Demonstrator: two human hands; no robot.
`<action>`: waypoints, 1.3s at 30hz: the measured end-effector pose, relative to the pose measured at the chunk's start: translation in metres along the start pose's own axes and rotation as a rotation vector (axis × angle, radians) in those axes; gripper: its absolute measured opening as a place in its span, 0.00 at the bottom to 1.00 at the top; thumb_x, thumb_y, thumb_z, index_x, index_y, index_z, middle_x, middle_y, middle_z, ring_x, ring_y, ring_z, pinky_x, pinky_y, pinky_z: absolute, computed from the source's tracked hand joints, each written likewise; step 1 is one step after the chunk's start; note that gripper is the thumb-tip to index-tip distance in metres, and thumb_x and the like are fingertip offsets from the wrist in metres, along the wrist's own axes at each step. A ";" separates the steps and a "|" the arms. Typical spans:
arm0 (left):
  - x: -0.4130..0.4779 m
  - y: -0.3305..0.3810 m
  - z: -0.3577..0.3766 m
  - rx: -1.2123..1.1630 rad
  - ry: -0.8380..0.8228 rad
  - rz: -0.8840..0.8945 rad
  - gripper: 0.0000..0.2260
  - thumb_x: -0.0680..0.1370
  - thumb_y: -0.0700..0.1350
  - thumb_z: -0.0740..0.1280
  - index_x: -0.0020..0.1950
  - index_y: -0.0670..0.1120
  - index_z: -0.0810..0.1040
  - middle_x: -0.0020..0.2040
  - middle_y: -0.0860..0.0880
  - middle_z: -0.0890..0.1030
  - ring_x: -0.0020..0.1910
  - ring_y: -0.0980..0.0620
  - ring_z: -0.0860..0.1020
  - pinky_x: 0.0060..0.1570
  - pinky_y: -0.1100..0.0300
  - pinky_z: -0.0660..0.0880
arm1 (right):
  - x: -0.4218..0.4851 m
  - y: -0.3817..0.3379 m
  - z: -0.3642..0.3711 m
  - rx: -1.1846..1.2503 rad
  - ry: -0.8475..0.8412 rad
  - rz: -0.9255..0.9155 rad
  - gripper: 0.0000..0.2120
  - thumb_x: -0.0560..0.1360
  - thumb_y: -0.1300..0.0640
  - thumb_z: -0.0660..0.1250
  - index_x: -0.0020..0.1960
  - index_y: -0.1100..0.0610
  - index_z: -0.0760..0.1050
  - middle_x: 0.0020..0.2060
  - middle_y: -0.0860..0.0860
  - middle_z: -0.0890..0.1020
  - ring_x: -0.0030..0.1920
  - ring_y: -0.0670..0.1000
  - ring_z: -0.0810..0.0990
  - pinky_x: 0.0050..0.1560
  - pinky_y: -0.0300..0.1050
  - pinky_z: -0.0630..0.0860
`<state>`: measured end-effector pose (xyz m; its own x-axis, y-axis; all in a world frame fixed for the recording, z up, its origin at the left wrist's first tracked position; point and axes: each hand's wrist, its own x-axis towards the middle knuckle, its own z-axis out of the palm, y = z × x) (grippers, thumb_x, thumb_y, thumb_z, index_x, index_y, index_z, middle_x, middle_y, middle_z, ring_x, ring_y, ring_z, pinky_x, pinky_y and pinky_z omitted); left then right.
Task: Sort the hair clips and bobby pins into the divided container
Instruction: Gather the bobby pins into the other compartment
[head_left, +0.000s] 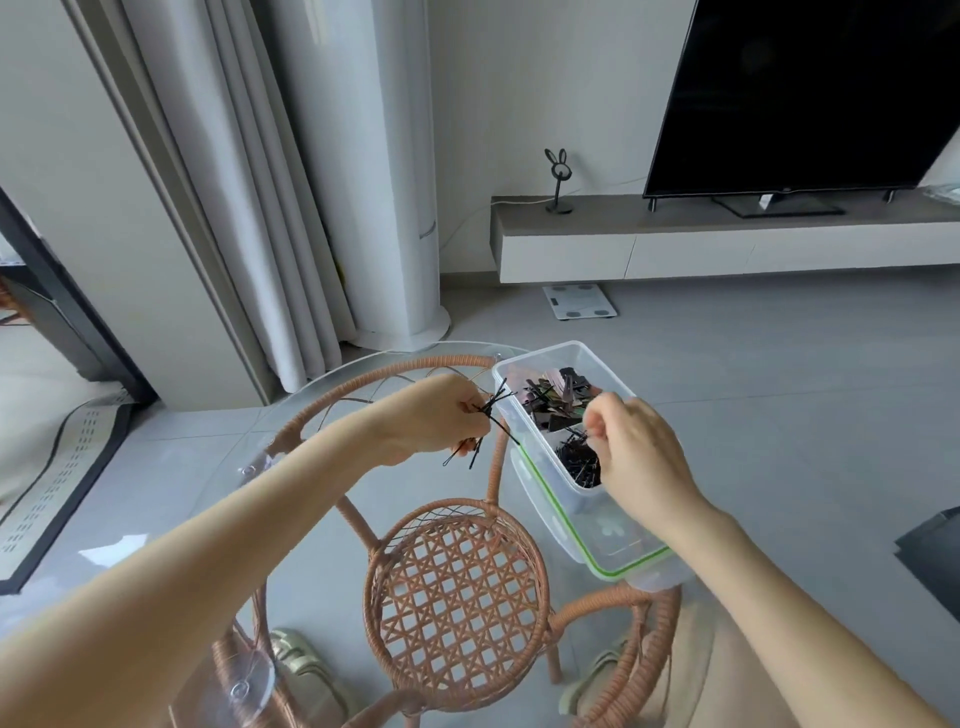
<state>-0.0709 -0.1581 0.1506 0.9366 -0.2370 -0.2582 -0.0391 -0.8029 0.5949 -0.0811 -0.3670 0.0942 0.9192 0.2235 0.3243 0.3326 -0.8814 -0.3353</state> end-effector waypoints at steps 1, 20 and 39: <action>0.008 0.010 0.005 -0.007 -0.025 0.020 0.09 0.74 0.39 0.59 0.36 0.41 0.74 0.30 0.49 0.75 0.30 0.52 0.69 0.31 0.61 0.62 | 0.003 0.011 -0.004 0.004 -0.003 0.015 0.09 0.69 0.71 0.65 0.45 0.60 0.72 0.37 0.54 0.79 0.42 0.56 0.74 0.39 0.45 0.67; 0.107 0.090 0.082 0.575 -0.263 0.176 0.14 0.76 0.46 0.61 0.47 0.37 0.81 0.47 0.42 0.83 0.42 0.47 0.75 0.42 0.60 0.72 | -0.014 0.085 -0.009 0.084 0.125 0.246 0.08 0.74 0.63 0.62 0.51 0.57 0.76 0.42 0.53 0.83 0.44 0.56 0.80 0.43 0.47 0.75; 0.065 -0.016 0.023 0.201 0.442 0.142 0.11 0.77 0.42 0.61 0.56 0.47 0.79 0.59 0.44 0.78 0.58 0.44 0.75 0.58 0.55 0.70 | -0.005 0.036 0.014 0.662 0.125 0.881 0.15 0.75 0.63 0.55 0.61 0.62 0.64 0.34 0.63 0.81 0.17 0.50 0.77 0.22 0.41 0.75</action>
<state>-0.0175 -0.1727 0.1067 0.9733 -0.1325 0.1874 -0.2027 -0.8793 0.4310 -0.0706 -0.3938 0.0688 0.8742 -0.4489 -0.1854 -0.3456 -0.3067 -0.8869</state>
